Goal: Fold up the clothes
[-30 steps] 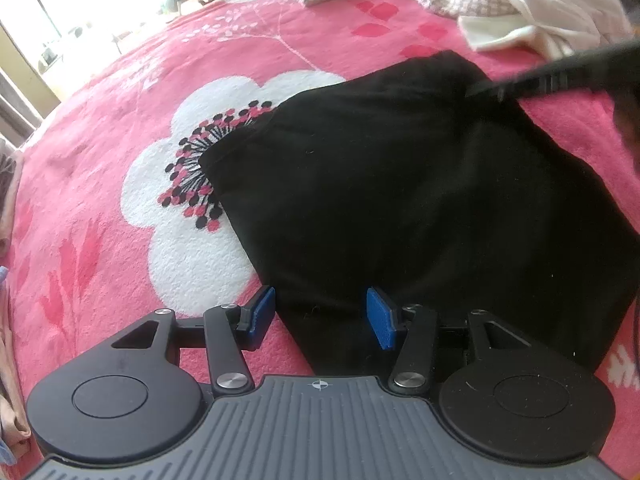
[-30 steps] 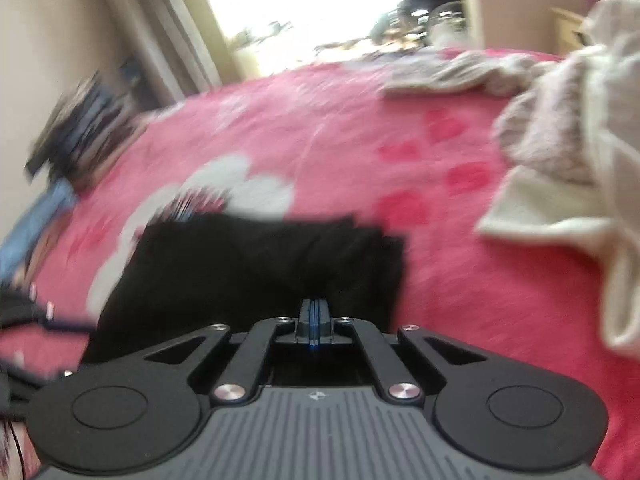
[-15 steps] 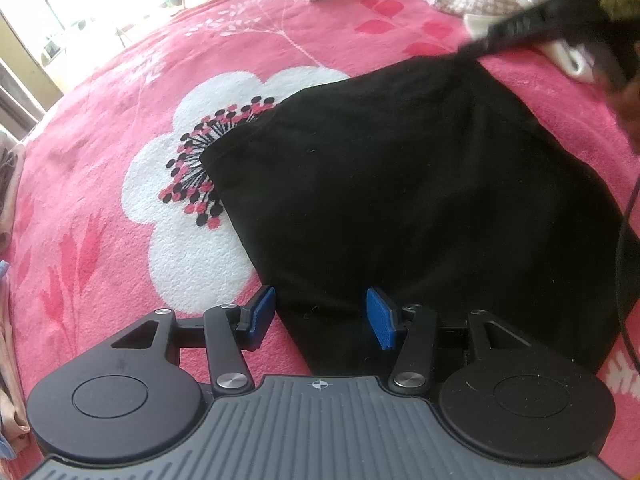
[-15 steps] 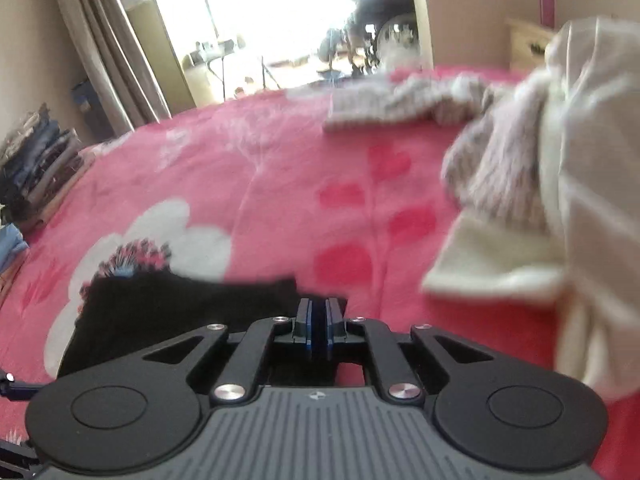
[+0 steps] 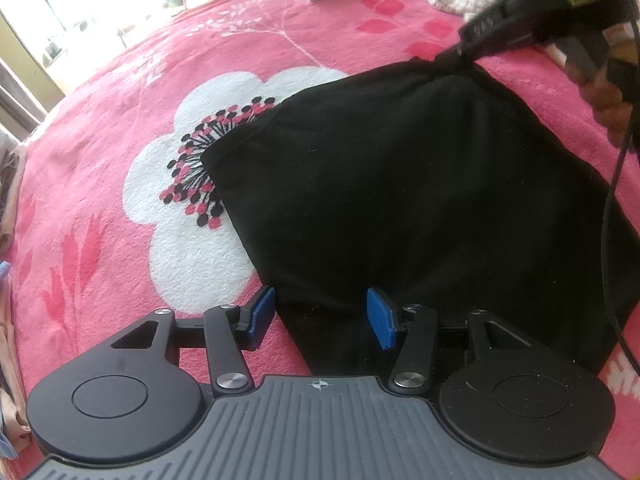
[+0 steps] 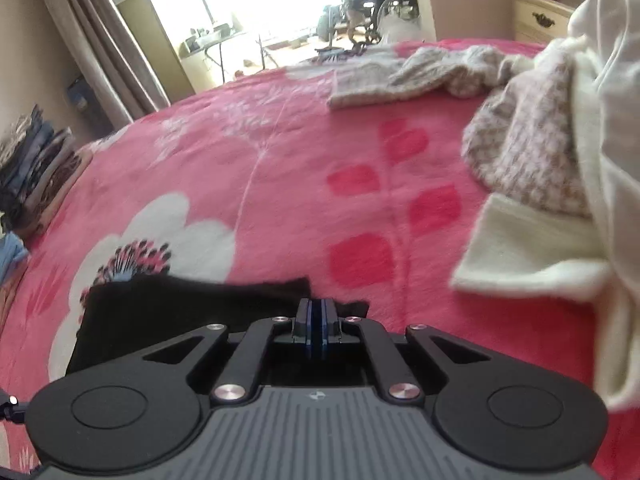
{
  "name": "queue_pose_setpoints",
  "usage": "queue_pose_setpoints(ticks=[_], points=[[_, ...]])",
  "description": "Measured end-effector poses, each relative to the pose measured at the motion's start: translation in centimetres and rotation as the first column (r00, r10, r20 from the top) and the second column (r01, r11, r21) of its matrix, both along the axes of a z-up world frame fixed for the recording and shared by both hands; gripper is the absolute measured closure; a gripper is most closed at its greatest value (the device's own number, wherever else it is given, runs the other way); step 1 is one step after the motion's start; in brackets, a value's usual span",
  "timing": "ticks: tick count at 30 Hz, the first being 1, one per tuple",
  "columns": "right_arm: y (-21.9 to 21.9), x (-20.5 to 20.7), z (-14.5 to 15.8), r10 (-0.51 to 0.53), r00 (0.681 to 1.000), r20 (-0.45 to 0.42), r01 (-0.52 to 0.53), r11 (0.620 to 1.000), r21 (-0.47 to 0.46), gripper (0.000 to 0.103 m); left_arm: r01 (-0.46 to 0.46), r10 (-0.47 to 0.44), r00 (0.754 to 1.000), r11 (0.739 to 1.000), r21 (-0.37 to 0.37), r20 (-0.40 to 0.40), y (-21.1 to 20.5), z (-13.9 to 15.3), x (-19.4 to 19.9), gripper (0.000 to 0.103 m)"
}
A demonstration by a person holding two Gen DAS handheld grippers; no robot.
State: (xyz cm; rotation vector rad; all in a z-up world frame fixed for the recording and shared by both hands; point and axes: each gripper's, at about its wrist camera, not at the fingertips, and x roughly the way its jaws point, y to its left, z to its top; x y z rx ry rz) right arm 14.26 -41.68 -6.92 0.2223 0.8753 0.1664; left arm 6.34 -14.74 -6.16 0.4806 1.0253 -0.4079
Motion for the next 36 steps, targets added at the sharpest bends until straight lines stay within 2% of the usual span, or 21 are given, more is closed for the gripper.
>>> queue_pose_setpoints(ticks=[11,26,33,36], points=[[-0.6,0.2,0.5,-0.035,0.999,0.013,0.035,0.999,-0.010,0.095,-0.001,0.001,1.000,1.000,0.008,0.005,-0.2,0.0,-0.1,0.051],[-0.9,-0.2,0.8,-0.056,0.998,0.022,0.056,0.998,-0.013,0.095,0.000,0.000,1.000,1.000,0.011,0.009,-0.1,0.0,-0.1,0.050],[-4.5,-3.5,4.0,-0.156,0.985,0.078,0.149,0.984,0.096,0.094,-0.034,0.035,0.999,0.995,-0.093,0.001,3.6,1.3,1.1,0.049],[-5.6,-5.4,4.7,-0.152,0.986,0.065,0.142,0.980,0.138,0.089,-0.010,0.011,1.000,0.998,-0.064,0.023,4.4,2.5,2.5,0.049]])
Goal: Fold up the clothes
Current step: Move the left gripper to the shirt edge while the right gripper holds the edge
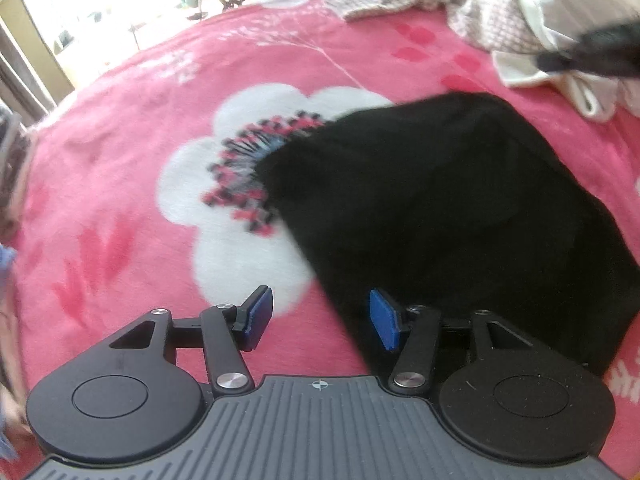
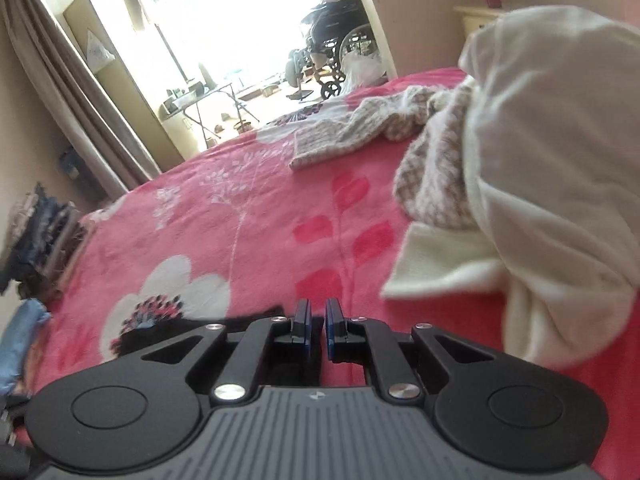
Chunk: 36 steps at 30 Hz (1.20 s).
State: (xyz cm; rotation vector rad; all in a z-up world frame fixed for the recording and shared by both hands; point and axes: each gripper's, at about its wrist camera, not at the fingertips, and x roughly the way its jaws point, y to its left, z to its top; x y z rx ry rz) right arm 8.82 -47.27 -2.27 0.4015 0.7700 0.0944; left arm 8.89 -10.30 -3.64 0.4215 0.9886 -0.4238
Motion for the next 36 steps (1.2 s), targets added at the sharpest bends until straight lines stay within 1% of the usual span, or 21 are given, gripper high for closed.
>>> queue_pose_setpoints(ticks=[1,2,3,5,7,8,10,12,14,19,21,22,25,27,28,29,30,32,34,36], points=[[-0.1,-0.6,0.0,0.010,1.000,-0.004,-0.010,1.000,0.013,0.085,0.018,-0.018,1.000,1.000,0.011,0.006,-0.1,0.5,0.5,0.049],[-0.1,-1.0,-0.2,0.022,1.000,-0.008,-0.022,0.999,0.024,0.085,0.040,-0.040,0.999,0.999,0.021,0.010,-0.5,0.9,1.1,0.049],[0.0,-1.4,-0.4,0.034,0.999,-0.010,-0.034,0.999,0.036,0.085,0.063,-0.064,0.998,0.998,0.016,0.013,-1.0,1.5,1.7,0.049],[0.4,-1.9,-0.9,0.062,0.998,-0.012,-0.062,0.997,0.054,0.084,0.104,-0.104,0.995,0.994,-0.039,0.002,-2.4,2.4,2.8,0.049],[0.9,-1.8,-1.4,0.088,0.996,0.000,-0.087,0.995,0.056,0.084,0.120,-0.126,0.992,0.983,-0.137,-0.031,-4.2,2.8,3.8,0.049],[1.1,-1.6,-1.6,0.105,0.994,0.012,-0.105,0.993,0.051,0.084,0.111,-0.123,0.991,0.974,-0.196,-0.049,-5.0,2.8,4.3,0.049],[1.5,-1.2,-1.8,0.135,0.990,0.034,-0.136,0.990,0.035,0.084,0.070,-0.103,0.991,0.947,-0.314,-0.088,-6.3,2.4,5.1,0.049],[1.7,-0.6,-2.1,0.161,0.986,0.048,-0.163,0.986,0.022,0.083,0.016,-0.074,0.989,0.912,-0.410,-0.126,-7.2,1.5,5.7,0.049],[1.8,-0.1,-2.5,0.180,0.982,0.047,-0.181,0.983,0.016,0.079,-0.029,-0.049,0.987,0.885,-0.465,-0.156,-8.0,0.6,6.2,0.050],[1.4,1.0,-4.0,0.203,0.978,0.036,-0.205,0.977,0.062,0.073,-0.058,-0.027,0.987,0.860,-0.507,-0.159,-8.7,-0.6,6.9,0.054],[1.4,1.3,-4.5,0.213,0.976,0.038,-0.215,0.974,0.075,0.073,-0.064,-0.028,0.986,0.848,-0.526,-0.164,-8.7,-0.7,7.3,0.060],[1.4,1.4,-4.7,0.218,0.975,0.040,-0.221,0.972,0.081,0.073,-0.065,-0.027,0.986,0.844,-0.533,-0.164,-8.6,-0.7,7.3,0.061],[1.5,1.4,-5.1,0.234,0.971,0.048,-0.238,0.967,0.088,0.074,-0.063,-0.029,0.986,0.846,-0.529,-0.163,-8.7,-0.7,7.2,0.063],[1.7,1.2,-5.1,0.245,0.967,0.066,-0.250,0.965,0.083,0.076,-0.057,-0.028,0.988,0.853,-0.519,-0.155,-8.8,-0.6,6.9,0.063],[1.8,1.1,-5.0,0.250,0.965,0.077,-0.256,0.963,0.078,0.079,-0.054,-0.030,0.988,0.853,-0.518,-0.152,-8.8,-0.6,6.8,0.063],[1.9,1.0,-4.9,0.255,0.963,0.089,-0.262,0.962,0.073,0.086,-0.049,-0.034,0.988,0.853,-0.520,-0.149,-8.8,-0.6,6.6,0.063],[2.0,0.9,-4.8,0.263,0.959,0.102,-0.270,0.961,0.064,0.088,-0.044,-0.039,0.988,0.852,-0.522,-0.147,-8.8,-0.7,6.5,0.063],[2.6,0.5,-4.4,0.295,0.947,0.130,-0.299,0.954,0.015,0.095,-0.037,-0.046,0.989,0.847,-0.531,-0.142,-8.7,-0.9,6.4,0.063],[3.2,0.2,-4.1,0.323,0.935,0.148,-0.323,0.946,-0.026,0.098,-0.056,-0.045,0.985,0.832,-0.551,-0.169,-8.7,-1.0,6.7,0.063],[3.6,0.0,-4.2,0.344,0.927,0.151,-0.343,0.939,-0.033,0.099,-0.083,-0.044,0.978,0.815,-0.574,-0.204,-8.7,-1.1,7.0,0.060]])
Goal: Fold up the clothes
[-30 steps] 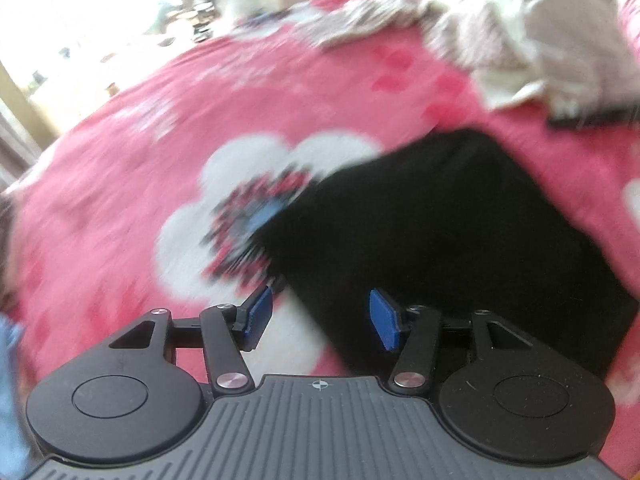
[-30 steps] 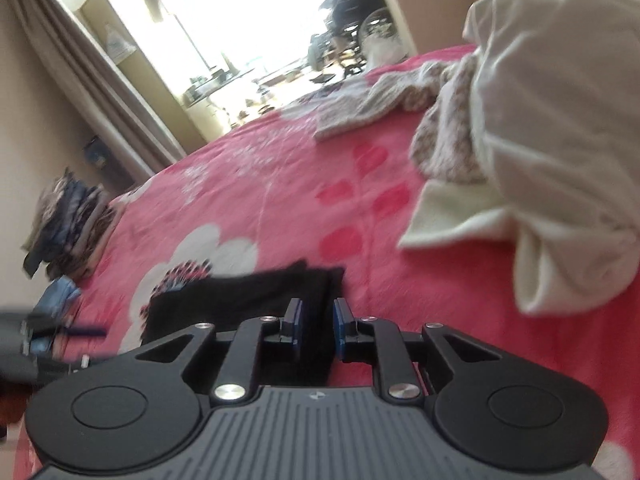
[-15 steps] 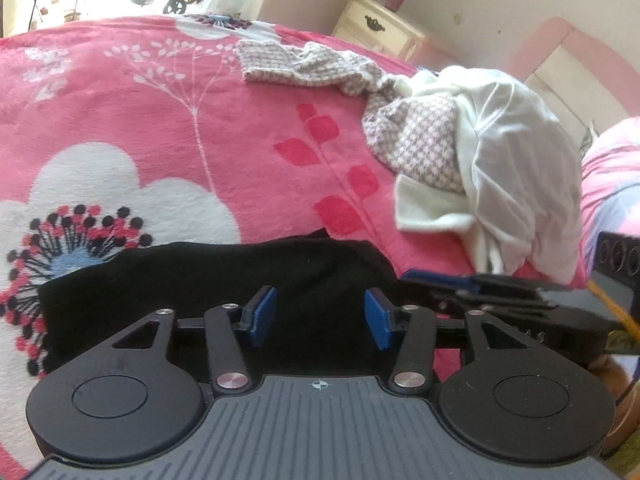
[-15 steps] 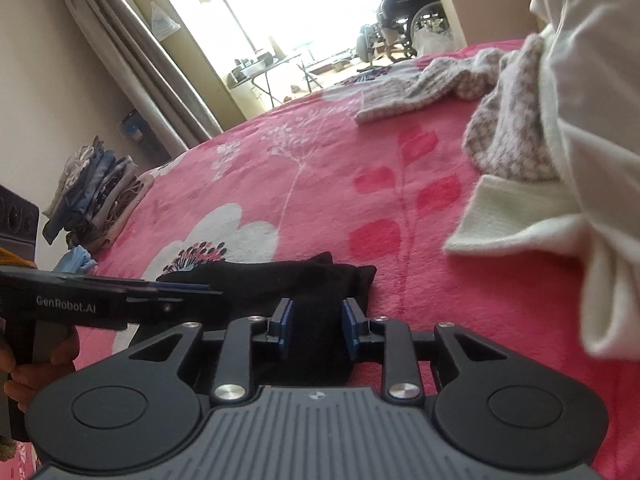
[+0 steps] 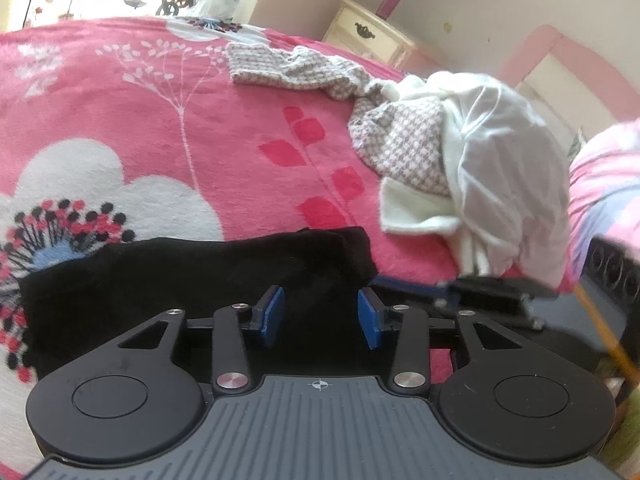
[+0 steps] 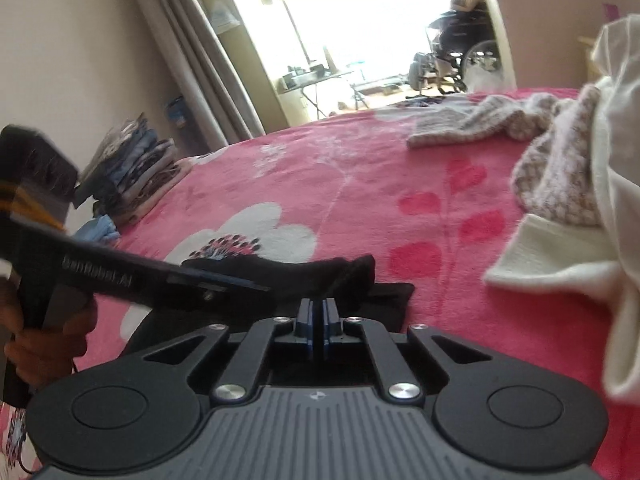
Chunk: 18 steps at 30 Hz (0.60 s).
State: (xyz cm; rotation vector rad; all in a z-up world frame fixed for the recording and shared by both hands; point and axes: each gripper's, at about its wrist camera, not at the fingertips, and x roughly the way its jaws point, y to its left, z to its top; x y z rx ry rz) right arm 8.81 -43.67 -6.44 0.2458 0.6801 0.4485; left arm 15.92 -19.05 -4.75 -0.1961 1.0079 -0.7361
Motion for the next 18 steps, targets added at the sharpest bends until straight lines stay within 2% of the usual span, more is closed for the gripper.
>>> queue_pose_setpoints(ticks=[5,10,14,15,16,17,18], points=[[2.5,-1.4,0.0,0.100,0.993,0.059,-0.096,0.993,-0.071,0.100,-0.020,0.013,0.996,0.997,-0.074,-0.092,0.0,-0.3,0.9,0.054],[5.0,-2.9,0.2,0.171,0.978,0.119,-0.141,0.964,-0.225,0.100,-0.032,0.028,0.993,0.999,-0.029,-0.118,-0.5,-0.9,1.4,0.054],[2.5,-2.1,0.8,0.025,0.995,0.100,-0.007,0.985,-0.171,0.095,-0.079,0.071,0.991,0.995,-0.062,-0.115,0.7,-0.8,1.3,0.054],[1.7,-1.7,0.8,-0.018,0.996,0.084,0.030,0.989,-0.147,0.092,-0.088,0.081,0.991,0.994,-0.065,-0.109,1.1,-0.7,1.2,0.054],[1.0,-1.3,0.8,-0.059,0.996,0.066,0.067,0.990,-0.121,0.080,-0.097,0.090,0.991,0.993,-0.065,-0.101,1.4,-0.7,1.2,0.054],[0.3,-1.0,0.7,-0.094,0.994,0.048,0.098,0.990,-0.098,0.073,-0.105,0.098,0.991,0.992,-0.066,-0.096,1.7,-0.7,1.2,0.053],[-0.1,-0.8,0.5,-0.108,0.994,0.032,0.110,0.991,-0.080,0.073,-0.111,0.105,0.990,0.992,-0.067,-0.092,1.9,-0.7,1.2,0.053]])
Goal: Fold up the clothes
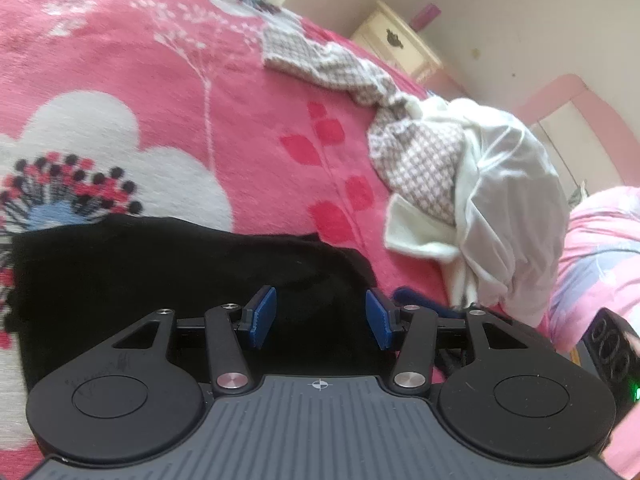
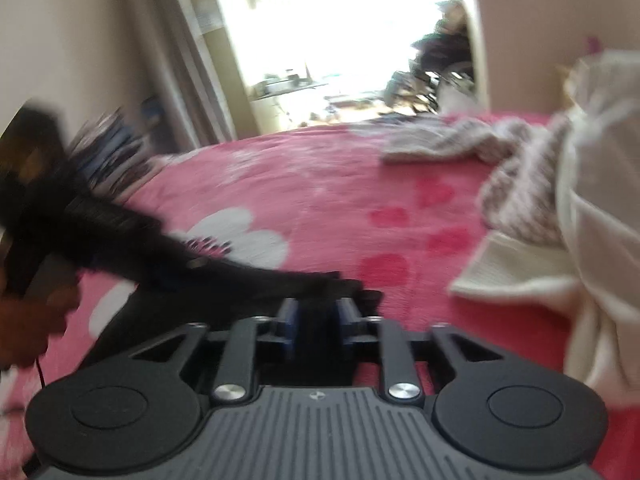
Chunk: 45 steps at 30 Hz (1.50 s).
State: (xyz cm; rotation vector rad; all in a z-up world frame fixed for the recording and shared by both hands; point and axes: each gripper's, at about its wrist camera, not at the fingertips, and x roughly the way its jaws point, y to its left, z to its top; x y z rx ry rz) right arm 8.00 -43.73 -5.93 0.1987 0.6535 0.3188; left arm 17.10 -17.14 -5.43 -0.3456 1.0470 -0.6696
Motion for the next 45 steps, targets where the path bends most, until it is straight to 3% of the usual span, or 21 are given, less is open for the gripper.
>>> queue_pose_setpoints(ticks=[4,6,7,8,13,18,19,20,21,22,23,24,26,29,33,35,37,41,43,45], points=[[0.0,0.3,-1.0,0.016,0.999,-0.050,-0.015,1.000,0.028,0.074,-0.015,0.015,1.000,1.000,-0.011,-0.001,0.8,-0.4,-0.2,0.053],[0.4,0.2,-1.2,0.036,0.998,-0.048,-0.035,0.999,0.027,0.083,-0.016,0.016,1.000,1.000,-0.023,-0.005,1.0,-0.6,-0.4,0.053],[0.7,0.0,-1.2,0.047,0.998,-0.034,-0.046,0.999,0.020,0.094,-0.014,0.014,1.000,0.999,-0.030,-0.005,1.1,-0.7,-0.5,0.053],[1.1,-0.2,-1.0,0.063,0.998,-0.014,-0.063,0.998,0.003,0.099,-0.009,0.009,1.000,0.999,-0.039,-0.003,1.1,-0.6,-0.7,0.053],[4.6,-2.3,0.3,0.189,0.976,0.108,-0.172,0.973,-0.152,0.100,0.036,-0.036,0.999,0.994,-0.099,0.003,1.0,-0.4,-1.3,0.042],[7.8,-4.1,0.6,0.303,0.939,0.163,-0.254,0.929,-0.268,0.100,0.026,-0.027,1.000,0.997,-0.074,-0.007,0.5,-0.8,-1.5,0.039],[8.3,-4.4,0.6,0.323,0.931,0.171,-0.267,0.920,-0.287,0.100,0.011,-0.012,1.000,0.998,-0.069,-0.014,0.6,-0.9,-1.4,0.041],[8.9,-4.7,0.6,0.343,0.922,0.178,-0.279,0.910,-0.305,0.100,-0.003,0.002,1.000,0.998,-0.063,-0.021,0.7,-1.0,-1.4,0.049],[9.3,-5.0,0.6,0.358,0.915,0.185,-0.289,0.903,-0.318,0.100,-0.017,0.016,1.000,0.998,-0.057,-0.027,0.9,-1.2,-1.3,0.065],[9.3,-5.3,0.8,0.358,0.914,0.188,-0.291,0.905,-0.311,0.098,-0.032,0.030,0.999,0.998,-0.051,-0.034,1.0,-1.3,-1.2,0.072],[9.2,-5.6,1.0,0.349,0.918,0.188,-0.285,0.910,-0.301,0.095,-0.046,0.044,0.998,0.998,-0.045,-0.040,1.1,-1.5,-1.1,0.088],[8.8,-5.9,1.3,0.338,0.922,0.187,-0.279,0.917,-0.284,0.091,-0.060,0.058,0.997,0.997,-0.039,-0.046,1.3,-1.6,-1.1,0.096],[7.1,-6.5,2.0,0.294,0.939,0.182,-0.257,0.945,-0.201,0.073,-0.074,0.071,0.996,0.996,-0.049,-0.049,1.8,-1.4,-1.2,0.098],[3.8,-7.3,2.7,0.190,0.972,0.137,-0.182,0.981,-0.071,0.072,-0.088,0.085,0.995,0.994,-0.072,-0.049,2.8,-1.0,-1.4,0.098],[0.5,-7.7,1.9,0.122,0.992,0.012,-0.123,0.992,0.027,0.063,-0.089,0.084,0.995,0.992,-0.091,-0.054,3.4,-0.7,-1.5,0.098],[-0.1,-7.5,1.1,0.131,0.990,-0.054,-0.126,0.988,0.095,0.062,-0.090,0.085,0.995,0.992,-0.091,-0.054,3.5,-0.7,-1.5,0.098],[0.3,-7.3,0.5,0.206,0.972,-0.109,-0.187,0.968,0.167,0.063,-0.093,0.088,0.995,0.992,-0.089,-0.055,3.6,-0.7,-1.4,0.098],[2.2,-7.4,1.0,0.411,0.906,-0.101,-0.379,0.894,0.238,0.063,-0.103,0.098,0.993,0.991,-0.085,-0.060,4.0,-0.9,-1.4,0.098],[1.0,-6.8,1.4,0.389,0.918,-0.073,-0.354,0.890,0.288,0.064,-0.108,0.103,0.993,0.990,-0.086,-0.061,4.2,-0.9,-1.5,0.098],[-1.7,-5.6,1.1,0.260,0.962,-0.079,-0.213,0.903,0.374,0.063,-0.111,0.106,0.993,0.989,-0.093,-0.055,4.7,-0.7,-1.9,0.098]])
